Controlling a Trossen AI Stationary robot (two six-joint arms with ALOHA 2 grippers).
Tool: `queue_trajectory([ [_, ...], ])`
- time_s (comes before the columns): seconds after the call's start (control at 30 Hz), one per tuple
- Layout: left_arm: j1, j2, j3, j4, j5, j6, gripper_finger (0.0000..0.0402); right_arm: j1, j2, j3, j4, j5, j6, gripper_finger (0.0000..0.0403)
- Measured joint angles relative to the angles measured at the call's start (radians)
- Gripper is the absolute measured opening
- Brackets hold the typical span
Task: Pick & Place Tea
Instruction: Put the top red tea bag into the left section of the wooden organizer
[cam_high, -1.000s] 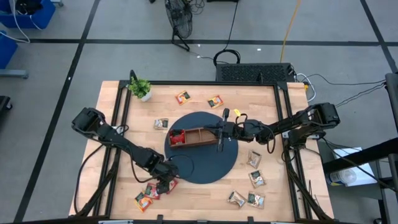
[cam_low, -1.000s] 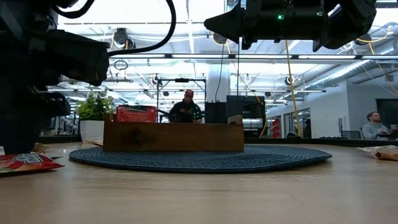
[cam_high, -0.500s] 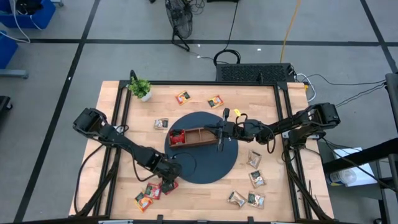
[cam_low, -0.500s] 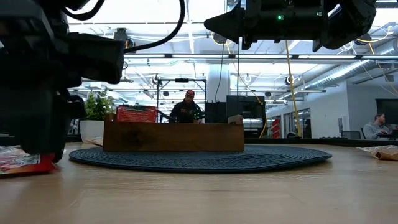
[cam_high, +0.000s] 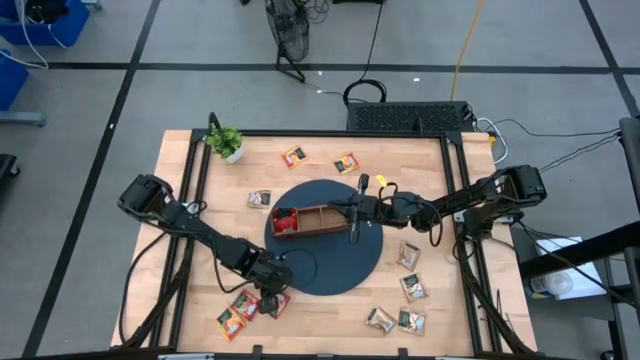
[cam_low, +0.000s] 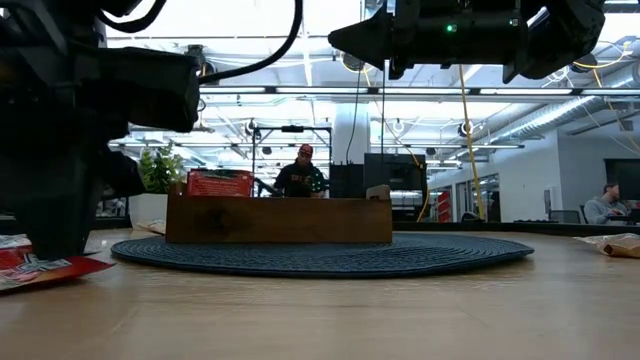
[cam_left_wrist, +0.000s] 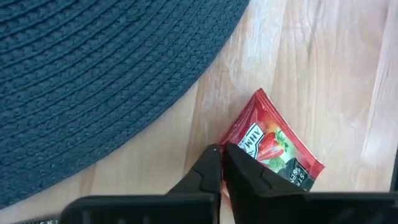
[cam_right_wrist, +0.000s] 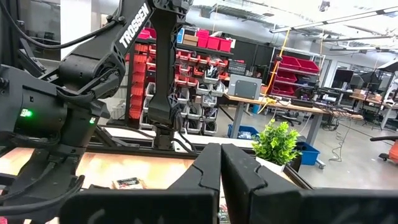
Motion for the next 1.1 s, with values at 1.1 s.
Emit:
queue_trajectory([
  [1.1, -0.018, -0.304, -0.114, 0.290, -1.209, 0.650, 0.0001, -0.001, 0.000, 0.000, -0.032, 0.001, 0.004, 0.0000],
])
